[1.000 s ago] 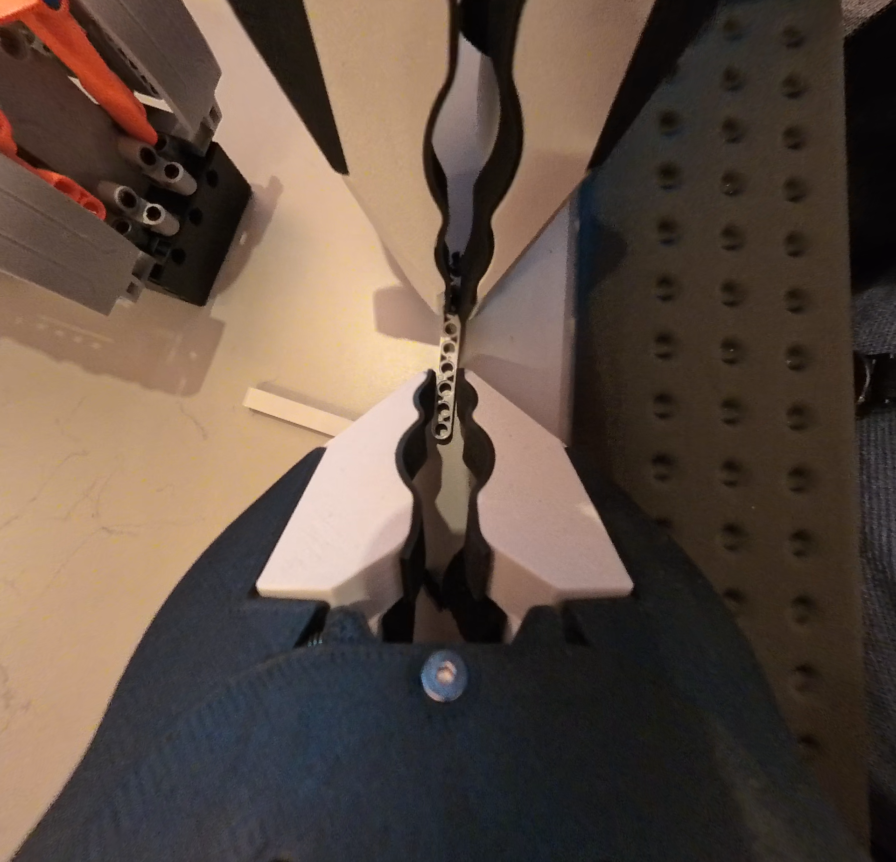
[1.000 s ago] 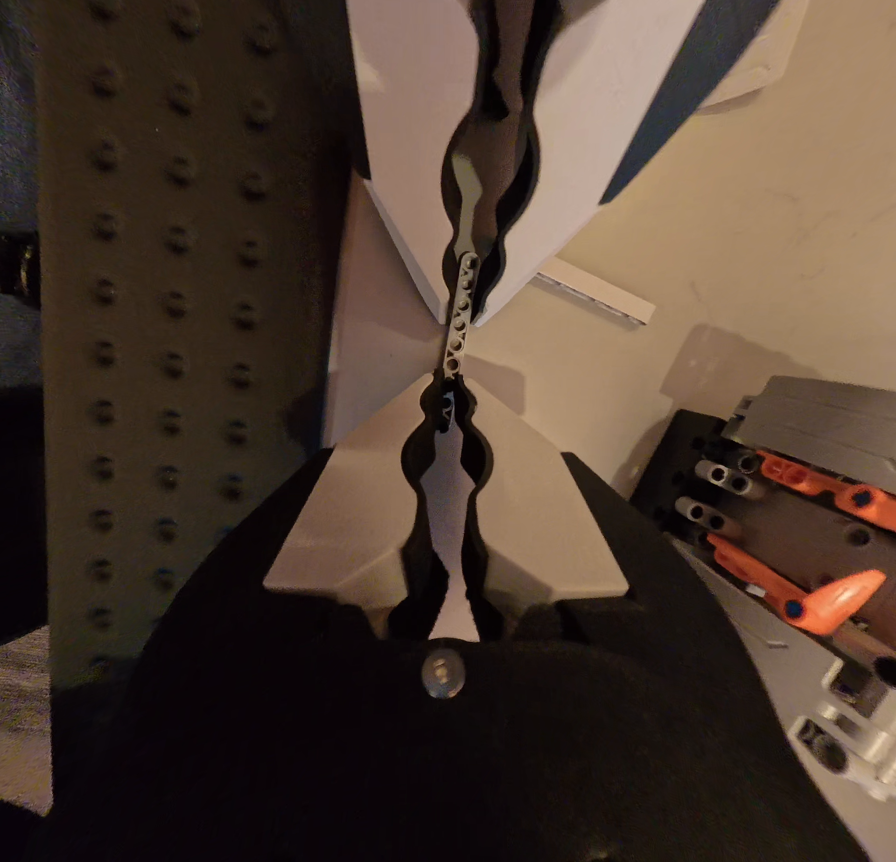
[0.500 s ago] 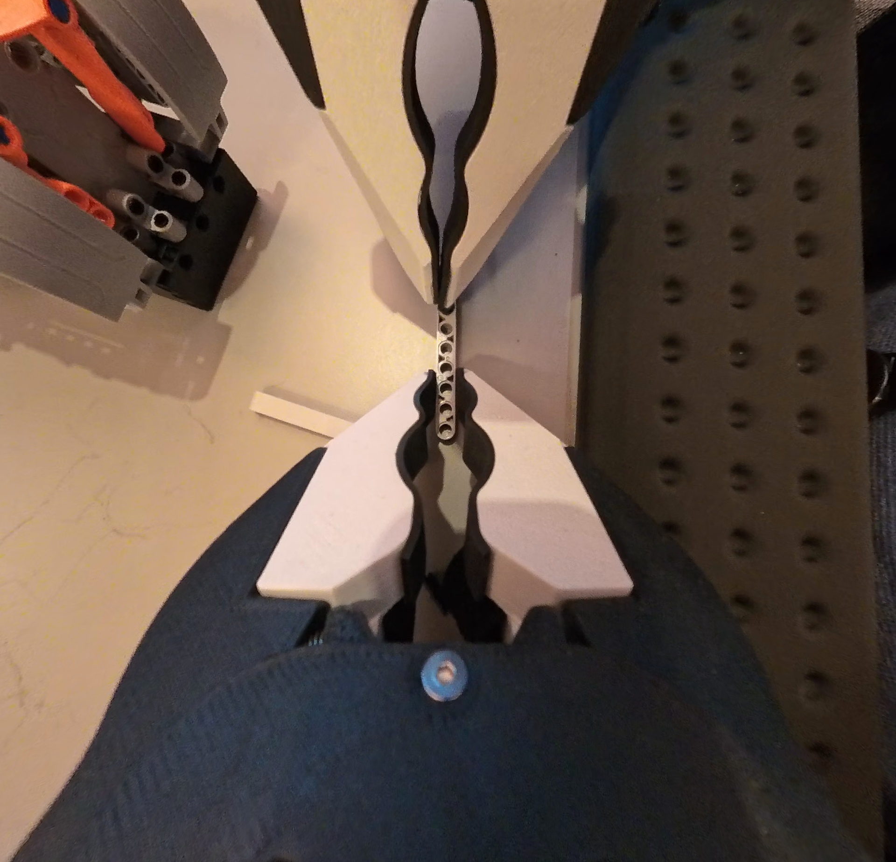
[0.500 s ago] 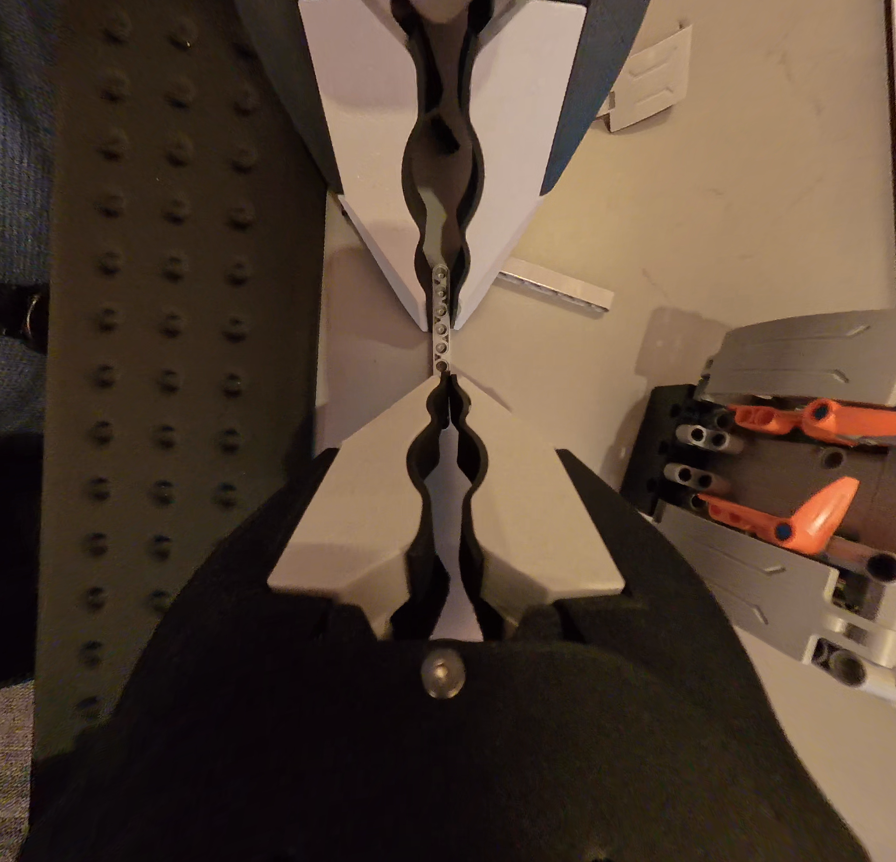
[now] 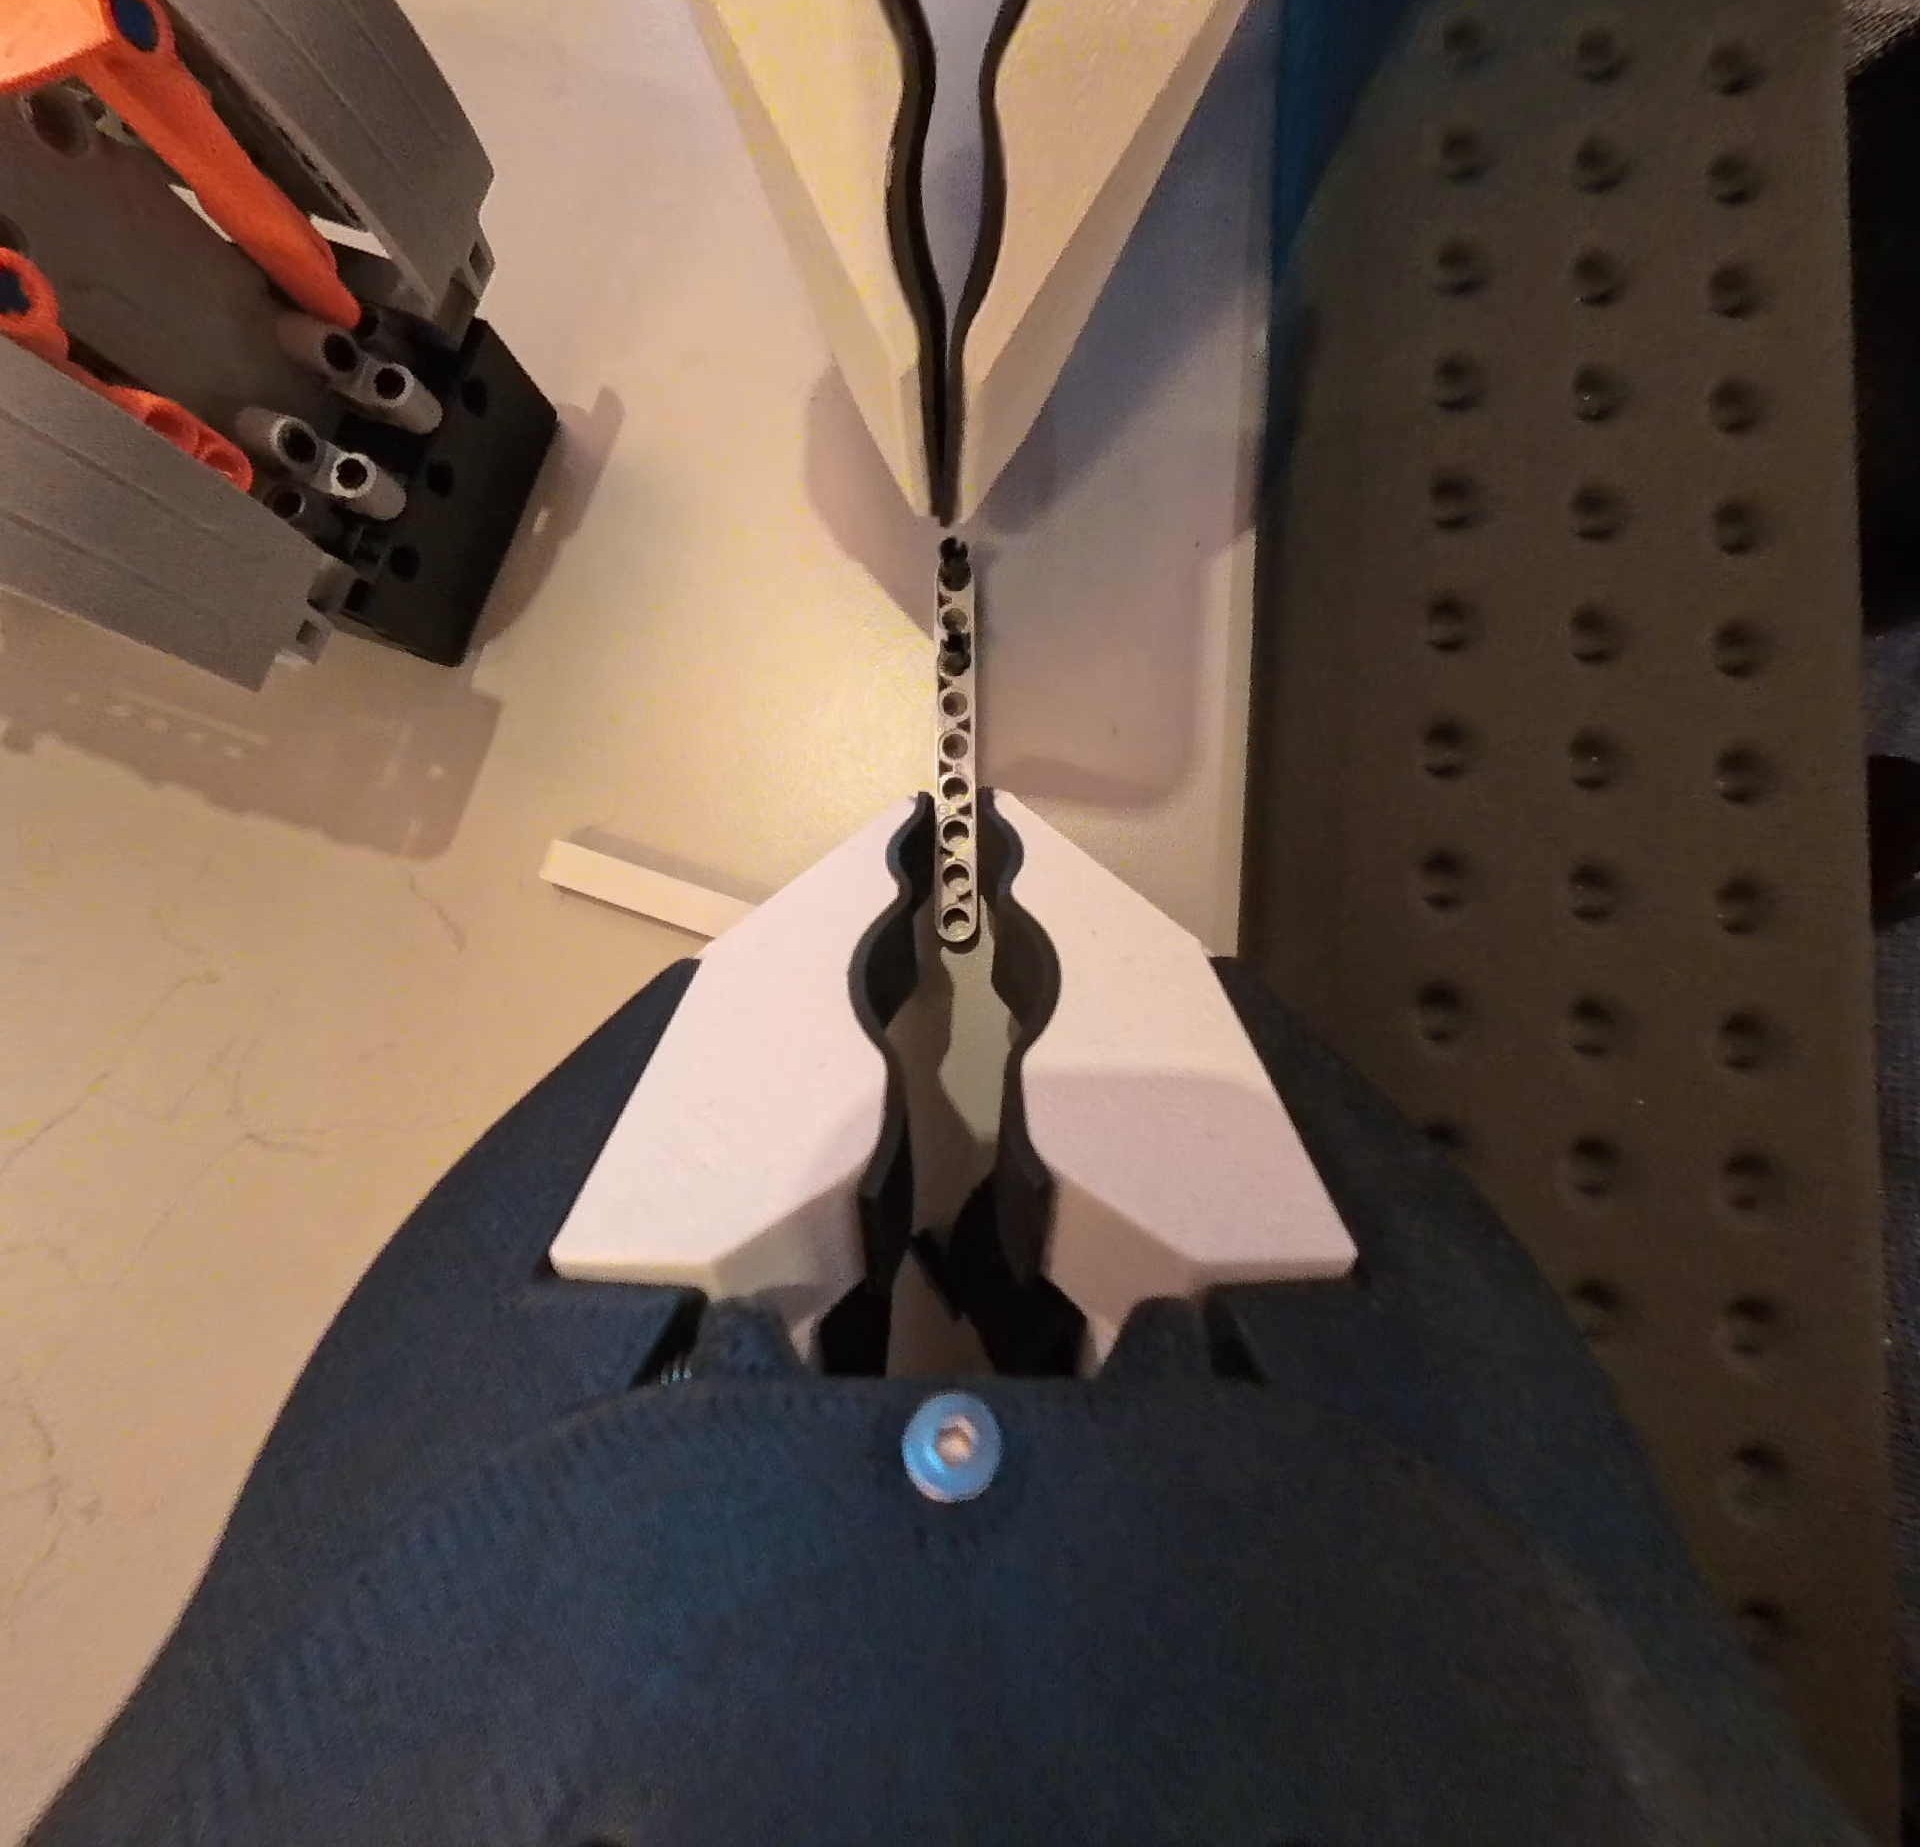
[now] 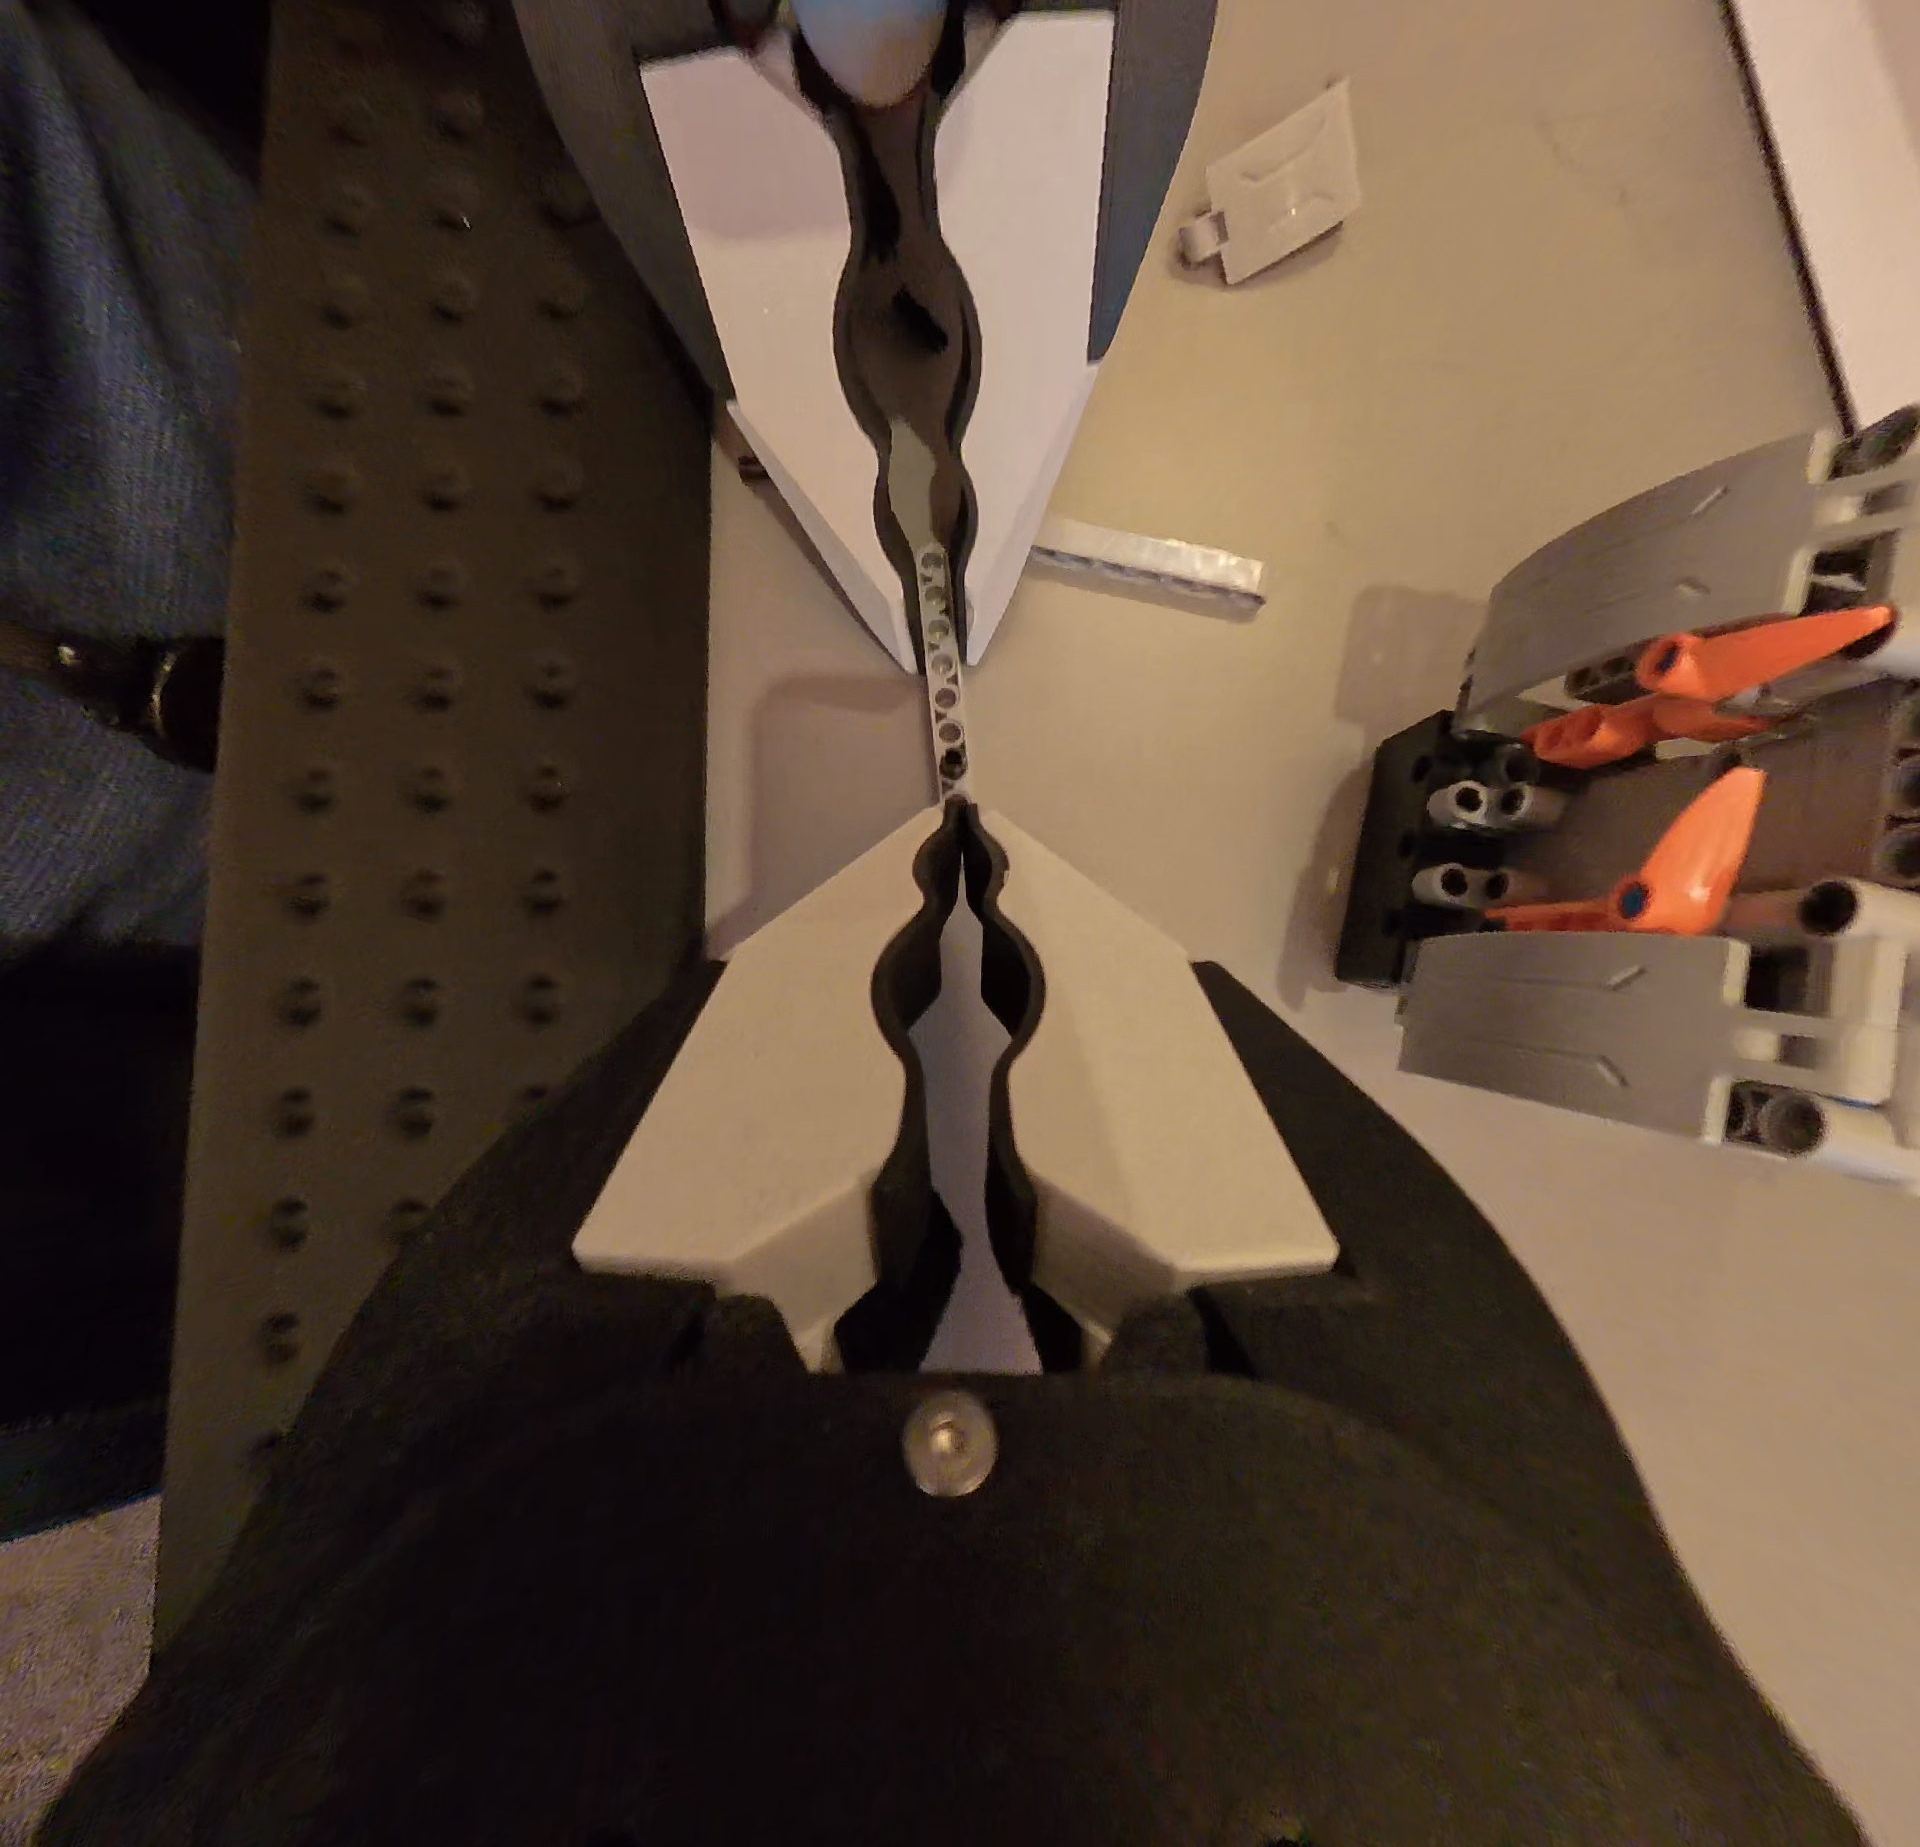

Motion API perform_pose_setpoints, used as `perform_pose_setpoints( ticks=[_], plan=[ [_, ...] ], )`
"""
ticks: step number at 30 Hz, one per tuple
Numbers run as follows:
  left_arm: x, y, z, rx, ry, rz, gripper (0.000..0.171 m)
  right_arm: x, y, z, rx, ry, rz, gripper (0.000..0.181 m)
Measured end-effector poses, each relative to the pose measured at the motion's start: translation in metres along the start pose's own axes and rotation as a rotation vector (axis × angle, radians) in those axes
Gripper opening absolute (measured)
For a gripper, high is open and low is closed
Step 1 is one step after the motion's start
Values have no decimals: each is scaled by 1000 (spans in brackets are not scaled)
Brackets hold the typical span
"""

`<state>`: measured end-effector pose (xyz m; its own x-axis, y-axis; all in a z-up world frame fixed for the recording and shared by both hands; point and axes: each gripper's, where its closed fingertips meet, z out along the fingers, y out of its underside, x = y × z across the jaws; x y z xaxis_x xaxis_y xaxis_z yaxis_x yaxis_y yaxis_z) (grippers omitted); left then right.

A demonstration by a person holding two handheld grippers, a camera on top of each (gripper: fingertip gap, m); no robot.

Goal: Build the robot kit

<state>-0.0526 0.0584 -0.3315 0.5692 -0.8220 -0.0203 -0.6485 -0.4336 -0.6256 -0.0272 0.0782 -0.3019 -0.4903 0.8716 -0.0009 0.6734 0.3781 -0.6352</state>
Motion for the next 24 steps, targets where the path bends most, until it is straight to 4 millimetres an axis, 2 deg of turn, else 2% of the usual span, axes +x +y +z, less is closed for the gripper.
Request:
perform_pose_setpoints(
  ticks=[4, 18, 22, 24],
  plan=[
    [0, 0, 0, -1, 0, -2, 5, 1, 12, 7, -66, 16, -14, 0],
    [0, 0, 1, -4, 2, -1, 5, 1, 15, 10, -227, 11, -48, 0],
    [-2, 0, 1, 1, -2, -11, 5, 5, 14, 10, -216, 14, -35, 0],
    [-4, -1, 2, 4, -22, -15, 5, 10, 3, 4, -125, 34, -4, 1]
  ],
)
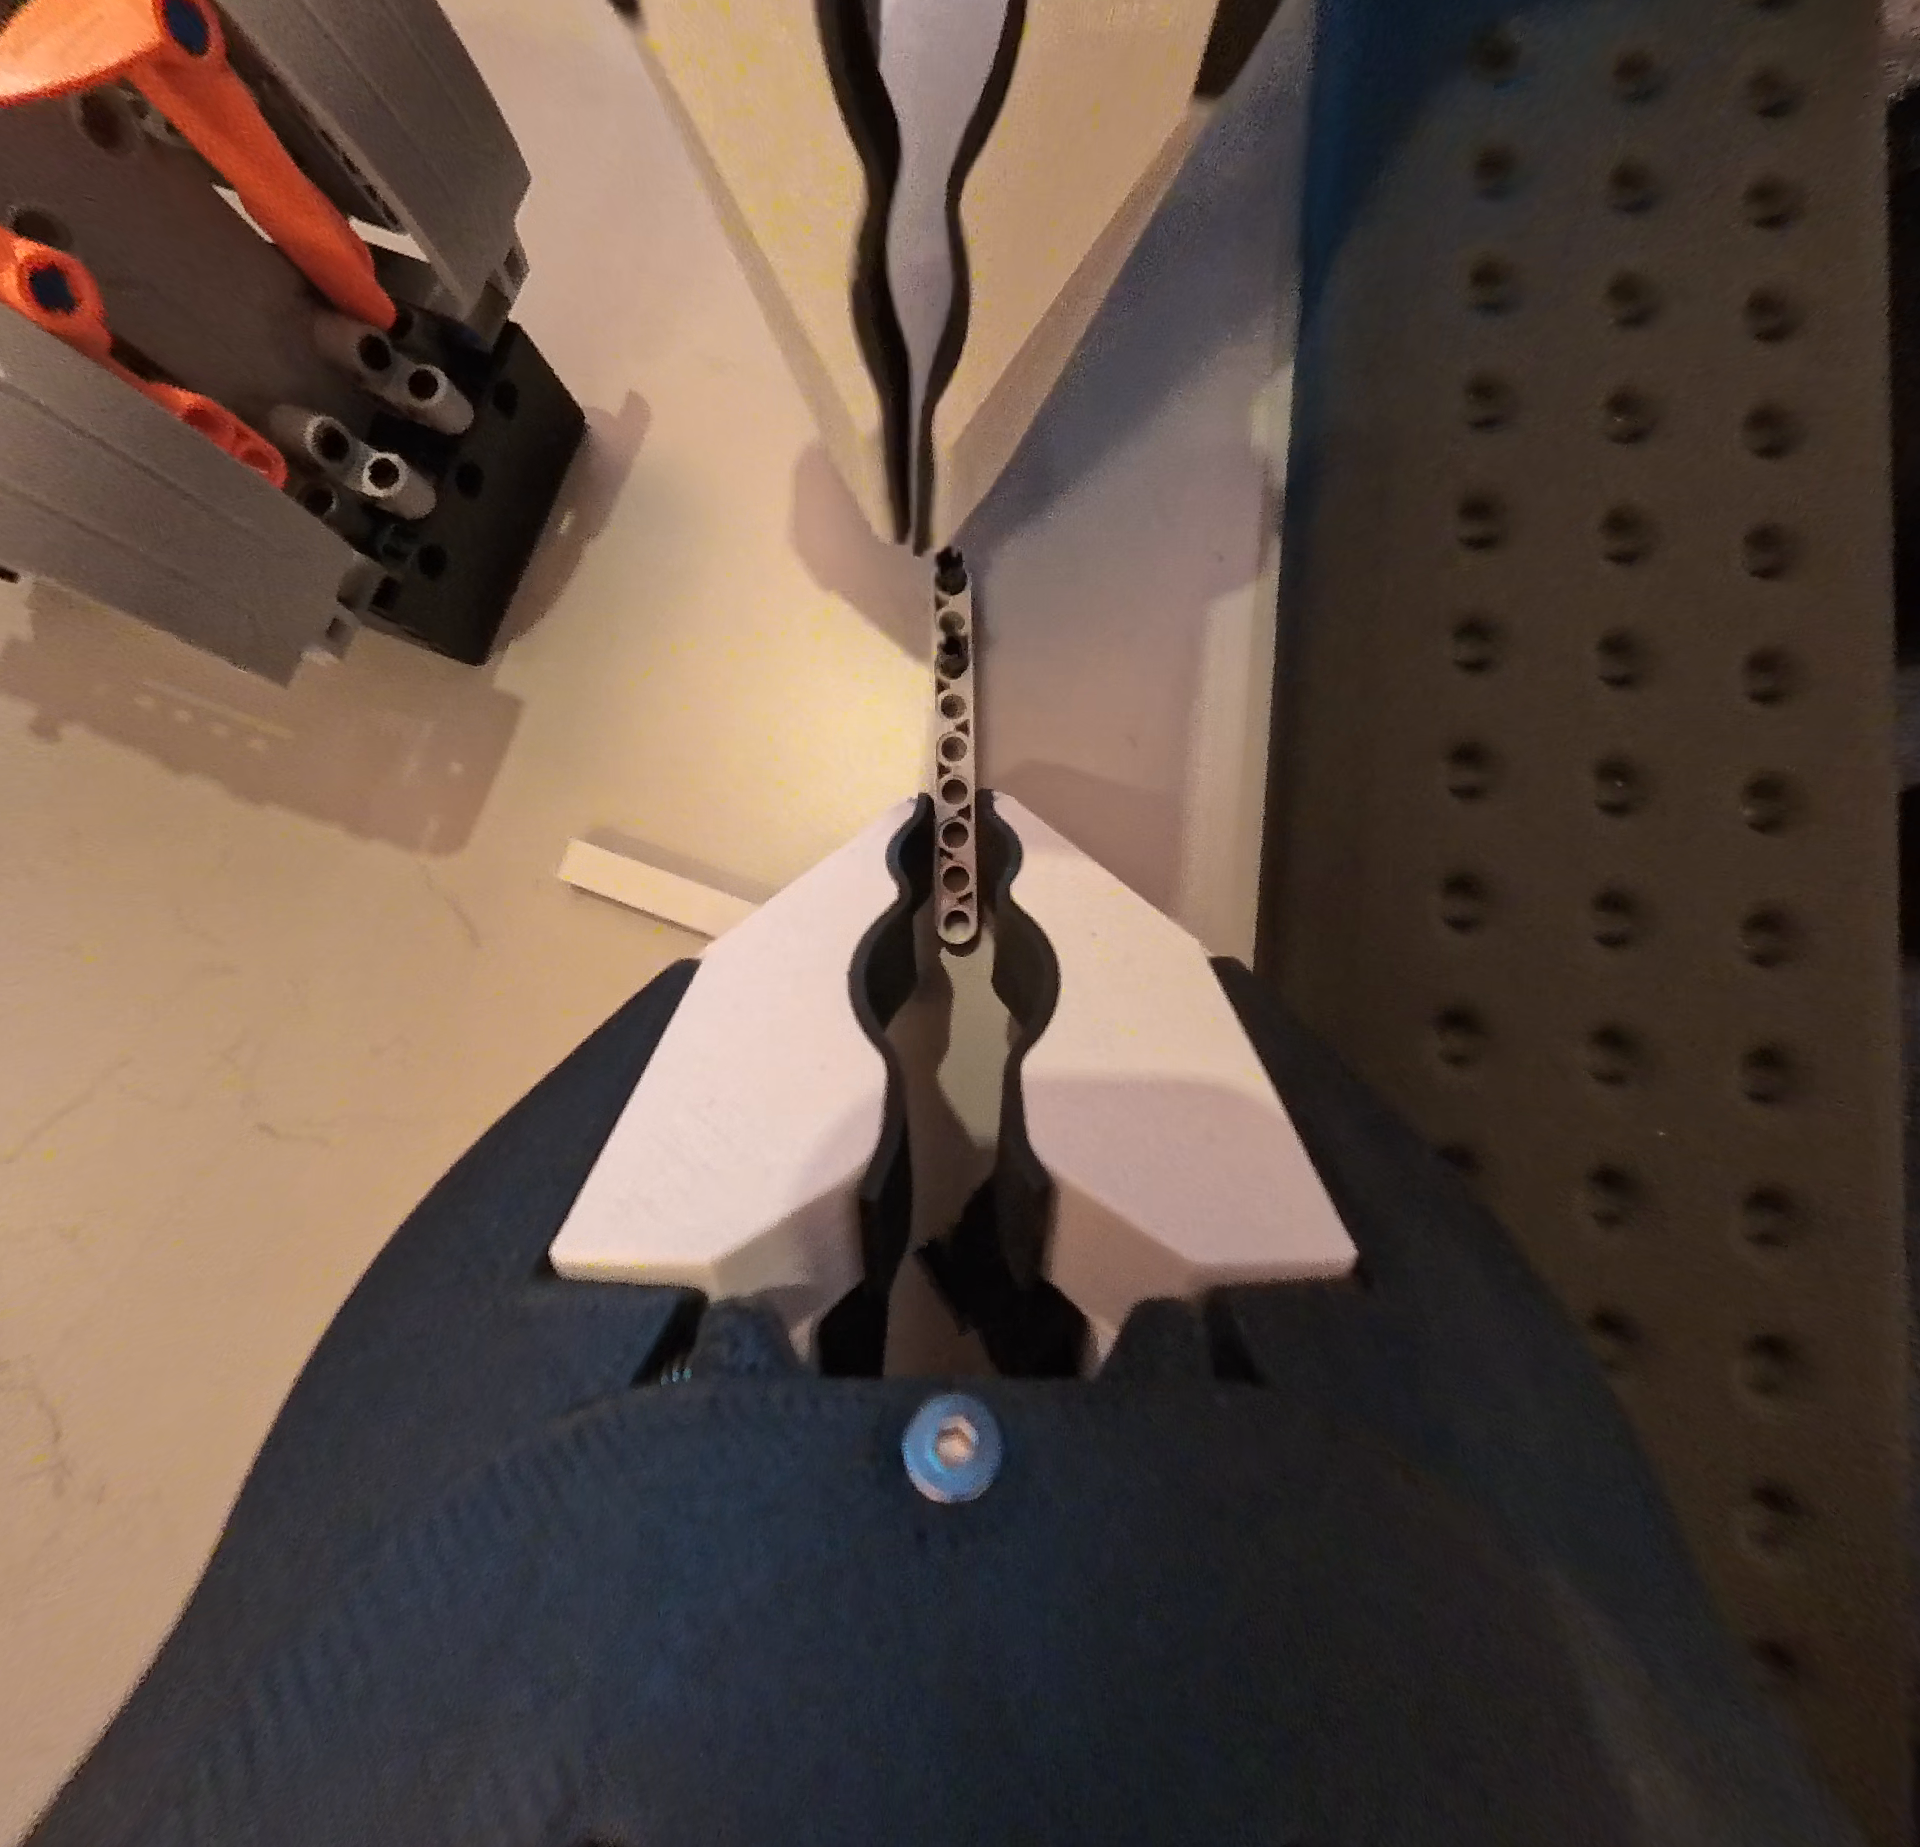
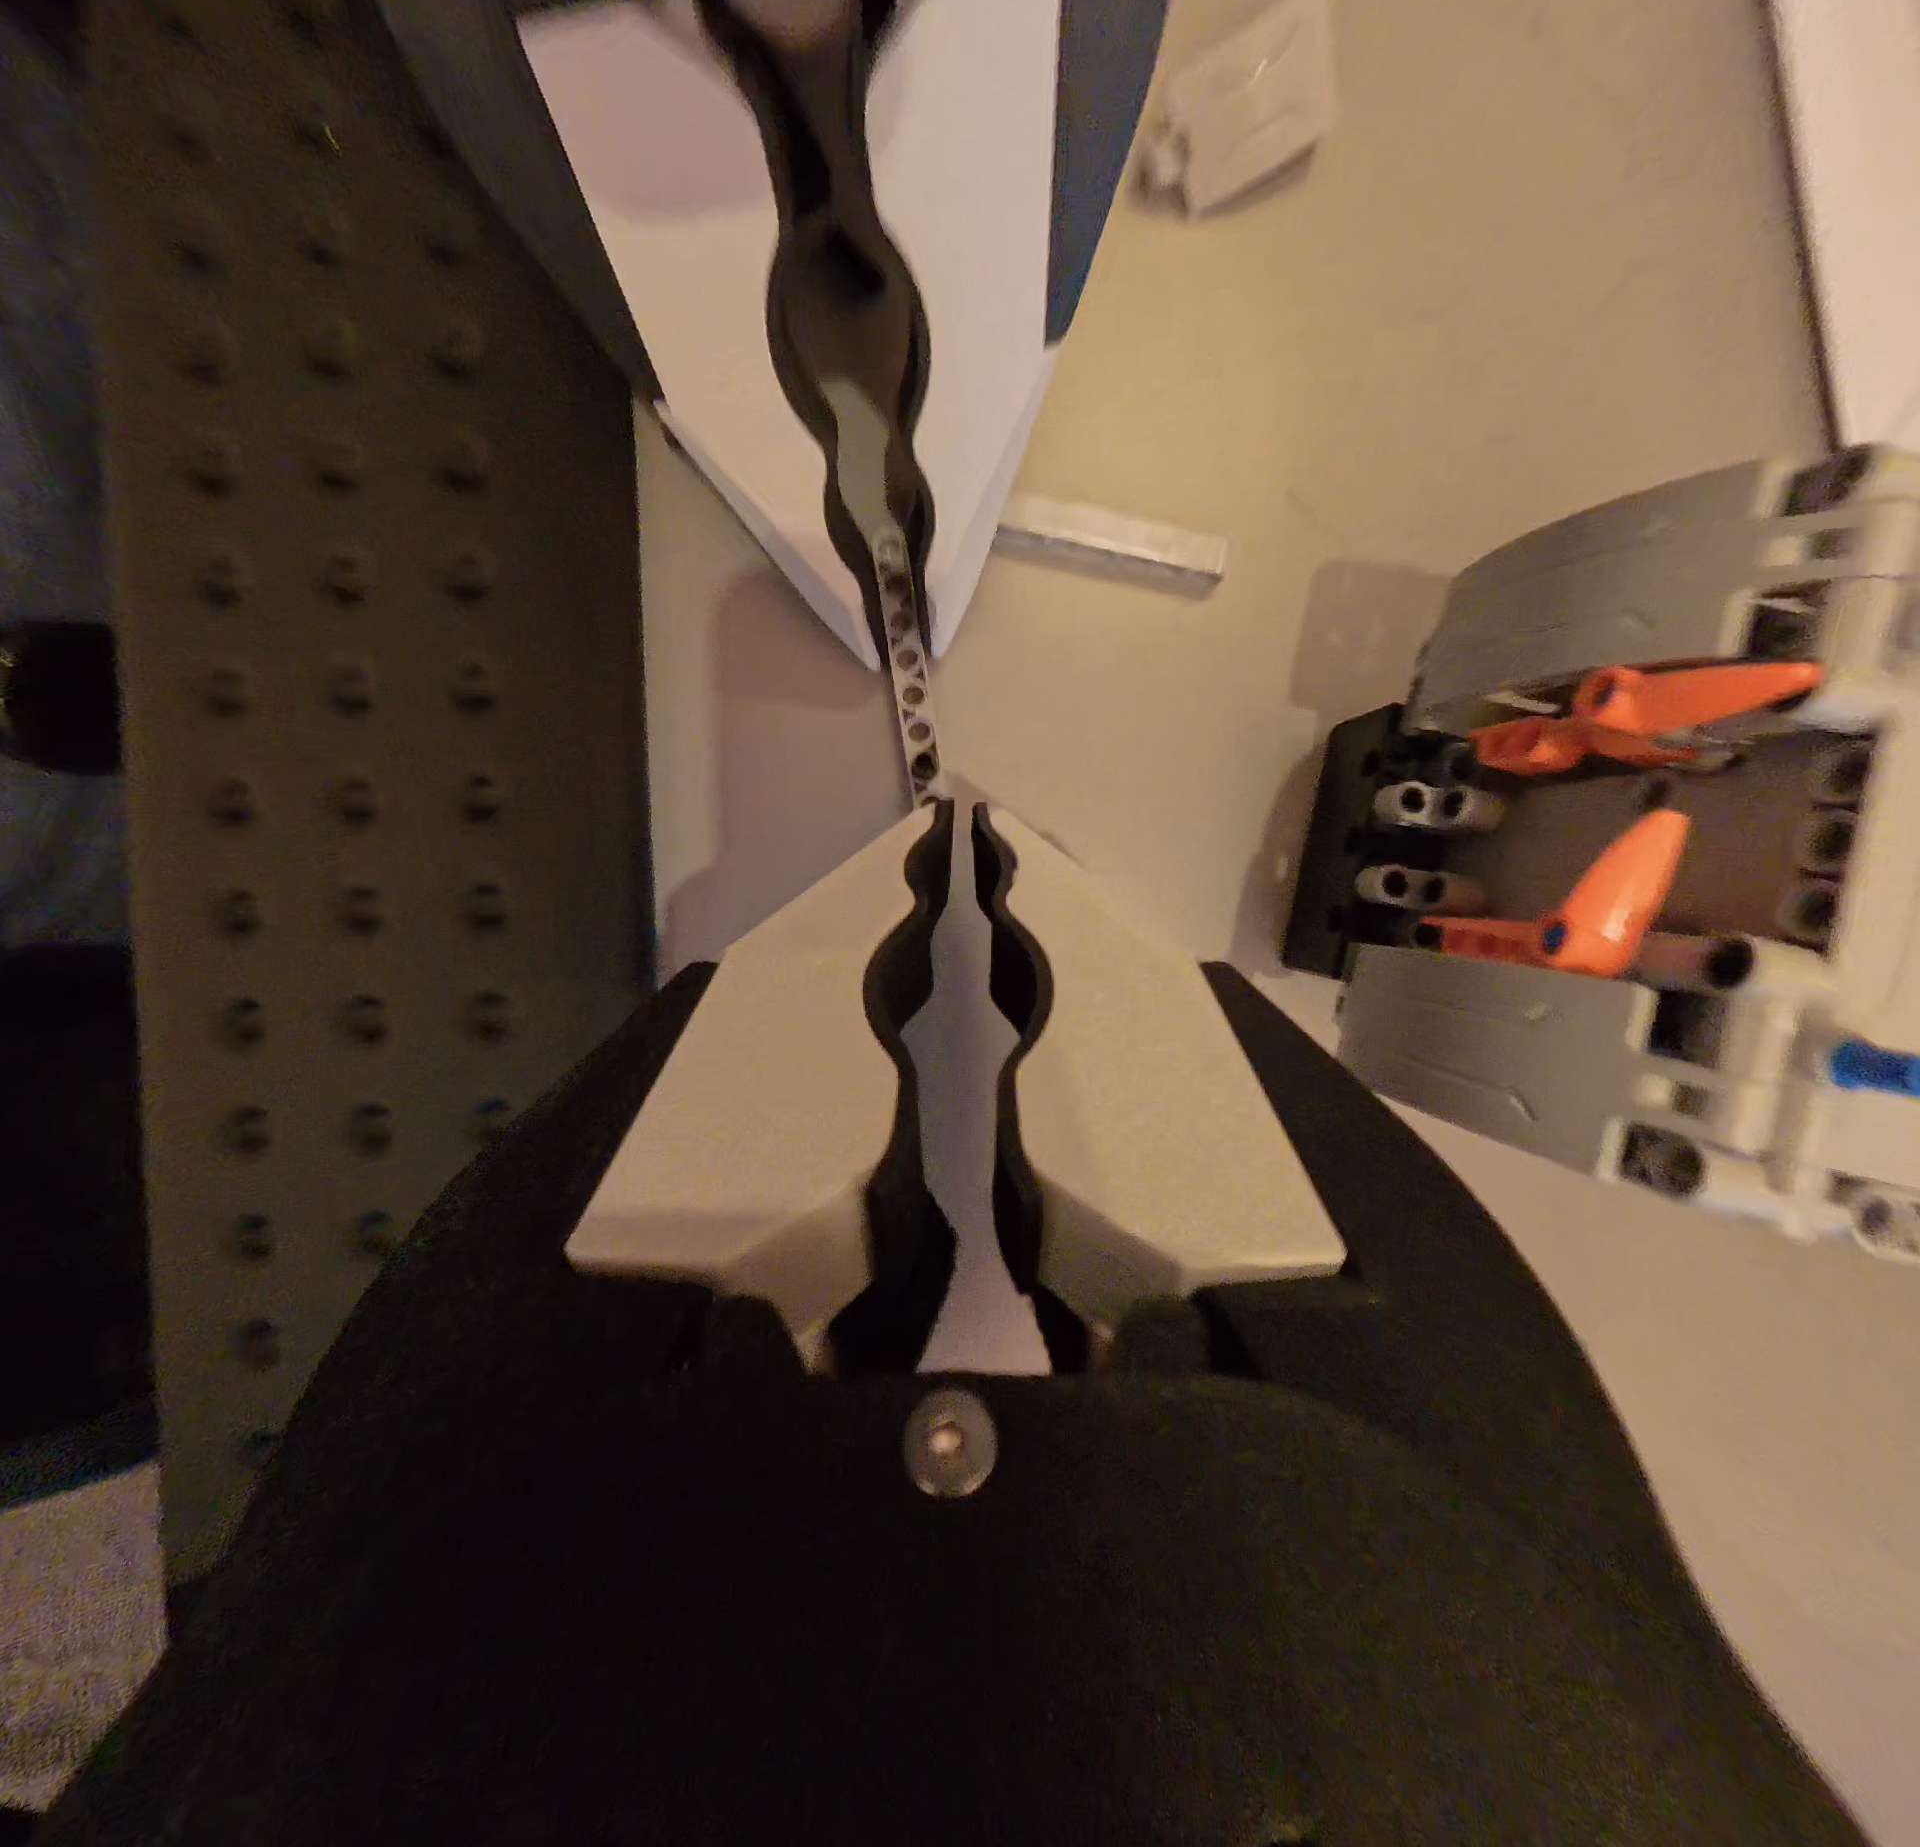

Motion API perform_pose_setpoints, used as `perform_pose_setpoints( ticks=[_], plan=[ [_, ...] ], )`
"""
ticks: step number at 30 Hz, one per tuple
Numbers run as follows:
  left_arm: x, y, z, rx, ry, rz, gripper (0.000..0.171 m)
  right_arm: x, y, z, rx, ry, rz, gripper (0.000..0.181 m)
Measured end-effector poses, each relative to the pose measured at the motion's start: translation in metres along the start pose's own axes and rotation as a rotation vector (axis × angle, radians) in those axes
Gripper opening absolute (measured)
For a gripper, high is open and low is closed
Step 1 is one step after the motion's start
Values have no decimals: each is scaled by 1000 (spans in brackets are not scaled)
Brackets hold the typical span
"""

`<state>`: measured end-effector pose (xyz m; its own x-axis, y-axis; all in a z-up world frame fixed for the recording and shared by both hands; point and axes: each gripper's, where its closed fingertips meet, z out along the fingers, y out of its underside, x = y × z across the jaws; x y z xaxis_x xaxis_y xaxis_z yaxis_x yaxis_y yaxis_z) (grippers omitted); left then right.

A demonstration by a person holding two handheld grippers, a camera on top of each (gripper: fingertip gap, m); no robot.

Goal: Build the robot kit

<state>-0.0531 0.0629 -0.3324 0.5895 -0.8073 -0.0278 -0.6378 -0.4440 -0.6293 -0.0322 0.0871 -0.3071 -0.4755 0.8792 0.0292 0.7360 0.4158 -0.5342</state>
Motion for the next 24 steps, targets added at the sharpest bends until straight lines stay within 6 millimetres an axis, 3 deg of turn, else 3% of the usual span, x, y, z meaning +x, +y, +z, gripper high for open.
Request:
perform_pose_setpoints(
  ticks=[5, 9, 13, 20, 24],
  plan=[
    [-3, -7, -11, 61, 39, -65, 25, 7, -2, -17, 90, 57, 49, 3],
    [-25, -6, -50, 125, -36, -131, 23, 9, -2, -27, 155, 90, 76, 3],
    [-39, 18, -84, 74, -123, -181, 15, 10, 1, -26, 201, 97, 104, 0],
    [-5, 53, -67, -174, -72, -195, 17, 1, -5, -17, 209, 81, 60, 0],
    [-1, 66, -60, -248, -95, -213, 14, -2, -7, -16, 222, 74, 50, 0]
  ],
)
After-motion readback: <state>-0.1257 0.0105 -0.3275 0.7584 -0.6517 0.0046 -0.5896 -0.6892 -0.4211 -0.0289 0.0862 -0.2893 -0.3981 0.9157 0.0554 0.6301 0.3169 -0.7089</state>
